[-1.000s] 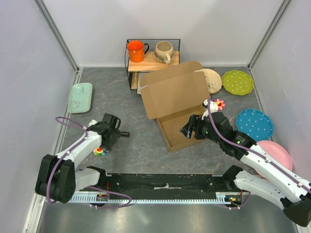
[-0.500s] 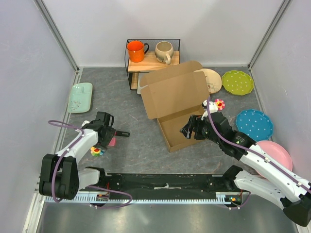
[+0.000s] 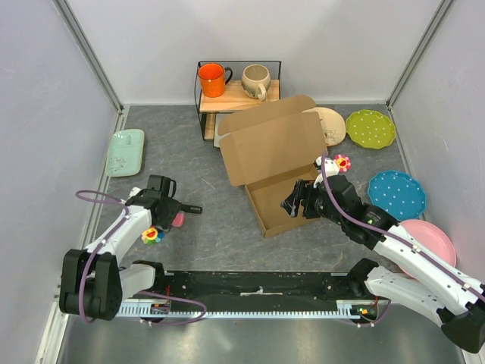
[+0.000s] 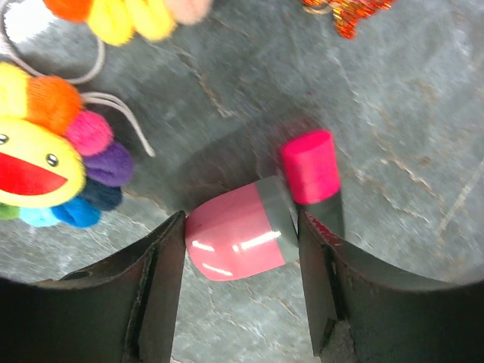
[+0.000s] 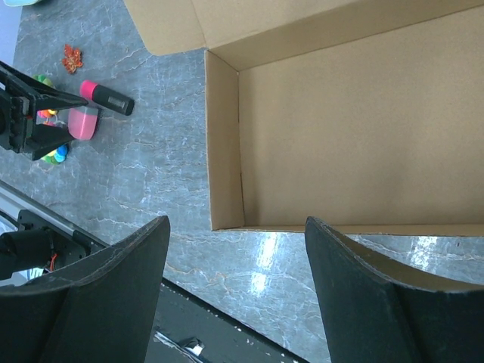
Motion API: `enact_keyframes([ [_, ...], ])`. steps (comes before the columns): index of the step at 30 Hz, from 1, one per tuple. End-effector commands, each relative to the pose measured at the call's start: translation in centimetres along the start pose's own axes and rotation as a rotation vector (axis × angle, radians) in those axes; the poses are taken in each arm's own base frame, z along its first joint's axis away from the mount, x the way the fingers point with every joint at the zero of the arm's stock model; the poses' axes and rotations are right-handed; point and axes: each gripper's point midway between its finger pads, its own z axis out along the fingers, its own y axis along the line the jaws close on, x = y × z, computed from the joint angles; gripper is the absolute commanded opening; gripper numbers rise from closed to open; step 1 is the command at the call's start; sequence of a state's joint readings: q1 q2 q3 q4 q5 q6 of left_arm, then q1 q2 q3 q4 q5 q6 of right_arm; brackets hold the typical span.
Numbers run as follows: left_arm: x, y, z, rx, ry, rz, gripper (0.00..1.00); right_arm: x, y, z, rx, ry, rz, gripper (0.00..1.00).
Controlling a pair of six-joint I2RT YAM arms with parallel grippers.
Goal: Fold the paper box
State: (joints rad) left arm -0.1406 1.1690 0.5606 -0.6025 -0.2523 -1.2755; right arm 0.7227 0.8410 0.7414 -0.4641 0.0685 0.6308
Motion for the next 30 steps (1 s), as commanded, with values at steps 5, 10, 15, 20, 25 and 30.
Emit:
enact_keyframes([
  [5, -1.5, -8.7, -8.6, 0.382, 0.005, 0.012, 0.22, -4.6, 2.2, -1.9, -0.034, -0.113, -0.026, 0.79],
  [10, 1.7, -13.3, -14.6, 0.553, 0.02, 0.122, 0.18, -6.5, 2.5, -3.0, -0.015, -0.161, -0.044, 0.79],
  [15, 7.8, -19.1, -19.7, 0.686, 0.062, 0.292, 0.18, -8.4, 2.1, -4.5, 0.041, -0.206, -0.079, 0.79],
  [20, 16.0, -24.3, -23.6, 0.788, 0.074, 0.551, 0.17, -10.9, 0.7, -8.3, 0.138, -0.289, -0.111, 0.8],
  [25, 24.7, -25.7, -16.6, 0.644, 0.163, 0.816, 0.17, -11.0, -0.5, -10.6, 0.174, -0.331, -0.109, 0.8],
  [30, 28.2, -25.6, -13.1, 0.551, 0.227, 0.892, 0.29, -10.0, -1.9, -10.6, 0.217, -0.316, -0.121, 0.8],
])
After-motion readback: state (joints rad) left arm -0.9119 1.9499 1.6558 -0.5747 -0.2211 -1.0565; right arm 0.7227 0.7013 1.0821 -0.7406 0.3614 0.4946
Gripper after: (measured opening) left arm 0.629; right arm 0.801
